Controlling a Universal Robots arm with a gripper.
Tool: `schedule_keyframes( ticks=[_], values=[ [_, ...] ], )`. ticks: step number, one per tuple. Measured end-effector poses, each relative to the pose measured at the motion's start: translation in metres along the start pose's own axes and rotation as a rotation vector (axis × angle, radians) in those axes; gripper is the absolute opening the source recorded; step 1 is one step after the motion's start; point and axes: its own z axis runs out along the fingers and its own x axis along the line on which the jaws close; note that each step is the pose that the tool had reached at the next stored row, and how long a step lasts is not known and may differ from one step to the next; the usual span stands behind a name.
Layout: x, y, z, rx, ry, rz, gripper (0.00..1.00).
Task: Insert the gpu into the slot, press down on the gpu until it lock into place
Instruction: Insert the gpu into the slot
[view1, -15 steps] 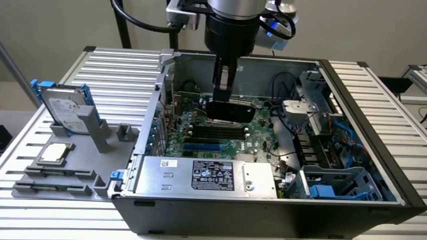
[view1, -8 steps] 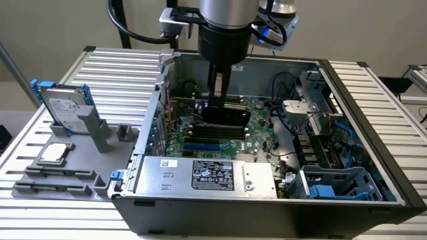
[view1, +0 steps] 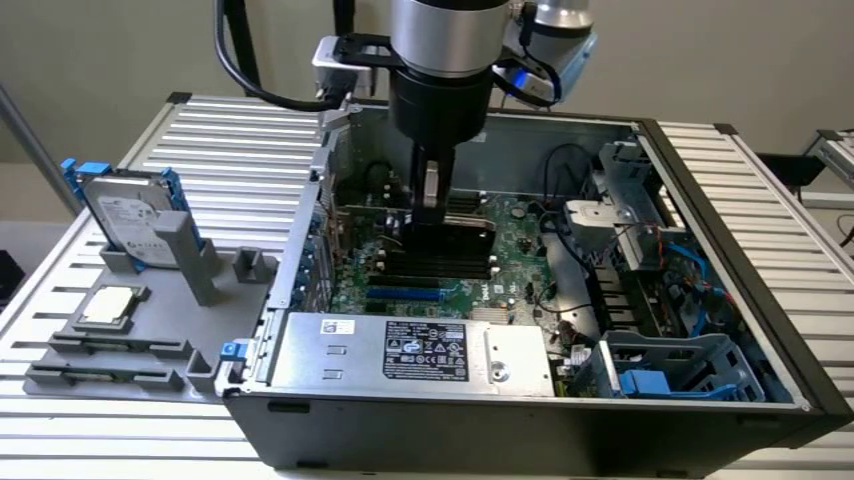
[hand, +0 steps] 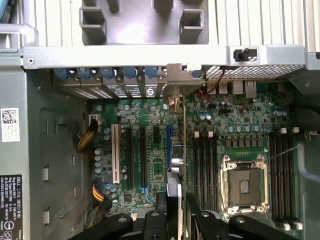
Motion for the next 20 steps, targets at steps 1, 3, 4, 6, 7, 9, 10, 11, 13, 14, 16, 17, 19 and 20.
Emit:
schedule_keyframes(
  ticks=[1, 3, 4, 6, 7, 9, 10, 11, 13, 14, 16, 17, 19, 20],
  values=[
    [0.0, 0.0005, 0.0019, 0.0001, -0.0008, -0.003, 0.26],
    [0.0, 0.0008, 0.0055, 0.0007, -0.0027, -0.008, 0.26],
    [0.001, 0.001, 0.0073, 0.0009, -0.0035, -0.011, 0.26],
    [0.001, 0.0014, 0.0111, 0.0012, -0.0048, -0.015, 0.26],
    [0.001, 0.0016, 0.0128, 0.0012, -0.0054, -0.017, 0.26],
    [0.001, 0.0019, 0.0165, 0.0012, -0.0067, -0.022, 0.26],
    [0.001, 0.0021, 0.0184, 0.0011, -0.0071, -0.024, 0.26],
    [0.002, 0.0023, 0.0201, 0.001, -0.0075, -0.026, 0.26],
    [0.002, 0.0027, 0.0238, 0.0009, -0.0081, -0.029, 0.26],
    [0.002, 0.0028, 0.0257, 0.001, -0.0085, -0.03, 0.26],
    [0.002, 0.0031, 0.0292, 0.0011, -0.0088, -0.031, 0.26],
    [0.002, 0.0031, 0.031, 0.0011, -0.009, -0.031, 0.26],
    [0.003, 0.0034, 0.0346, 0.0011, -0.0091, -0.033, 0.26],
    [0.003, 0.0035, 0.0365, 0.001, -0.0092, -0.033, 0.26]
  ],
)
